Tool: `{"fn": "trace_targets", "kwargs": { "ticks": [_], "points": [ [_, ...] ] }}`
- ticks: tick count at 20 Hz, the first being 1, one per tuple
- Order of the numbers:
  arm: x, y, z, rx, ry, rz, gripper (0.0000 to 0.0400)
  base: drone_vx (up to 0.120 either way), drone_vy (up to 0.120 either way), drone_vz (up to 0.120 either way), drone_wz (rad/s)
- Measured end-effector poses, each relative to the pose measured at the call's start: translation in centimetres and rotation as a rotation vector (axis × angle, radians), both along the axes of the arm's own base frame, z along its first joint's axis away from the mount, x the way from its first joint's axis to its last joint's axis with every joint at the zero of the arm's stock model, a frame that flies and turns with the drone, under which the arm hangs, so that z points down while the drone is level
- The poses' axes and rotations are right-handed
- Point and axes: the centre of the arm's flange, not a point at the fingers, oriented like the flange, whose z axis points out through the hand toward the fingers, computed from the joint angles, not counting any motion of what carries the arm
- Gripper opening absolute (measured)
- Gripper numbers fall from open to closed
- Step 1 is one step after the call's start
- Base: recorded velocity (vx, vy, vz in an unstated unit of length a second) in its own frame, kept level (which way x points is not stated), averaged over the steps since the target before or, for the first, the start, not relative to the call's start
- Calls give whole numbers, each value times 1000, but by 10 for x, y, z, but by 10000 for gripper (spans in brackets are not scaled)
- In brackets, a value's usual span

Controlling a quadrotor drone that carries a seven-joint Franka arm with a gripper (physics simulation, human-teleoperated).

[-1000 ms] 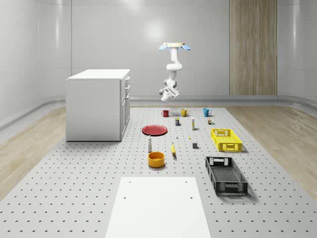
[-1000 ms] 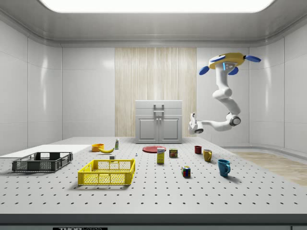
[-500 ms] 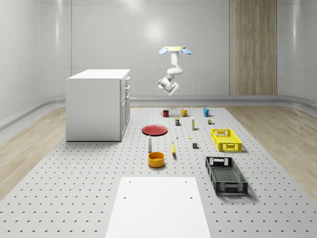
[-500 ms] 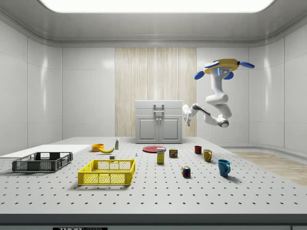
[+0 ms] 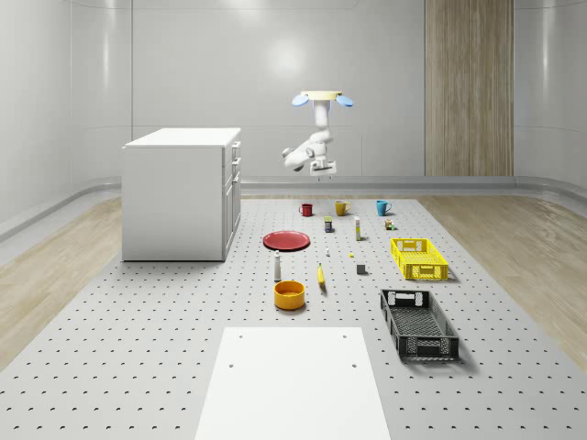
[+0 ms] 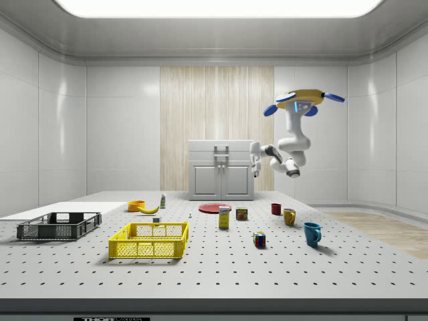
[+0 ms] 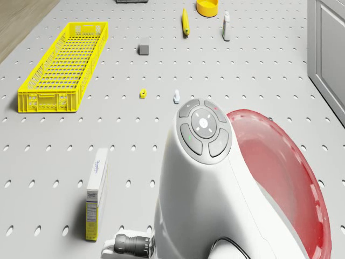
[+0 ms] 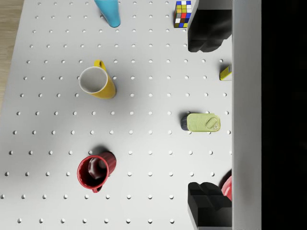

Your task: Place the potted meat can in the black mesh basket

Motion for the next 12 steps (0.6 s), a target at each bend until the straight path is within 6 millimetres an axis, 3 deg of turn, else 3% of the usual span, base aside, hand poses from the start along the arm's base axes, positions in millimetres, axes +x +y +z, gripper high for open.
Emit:
{"fn": "trace_targets", "kwargs": {
  "ticks": [6, 12],
  "points": [
    [0, -7, -1, -75, 3, -2, 400, 120, 0, -120, 0],
    [0, -10, -1, -100, 4, -2, 400, 13, 0, -120, 0]
  ]
}}
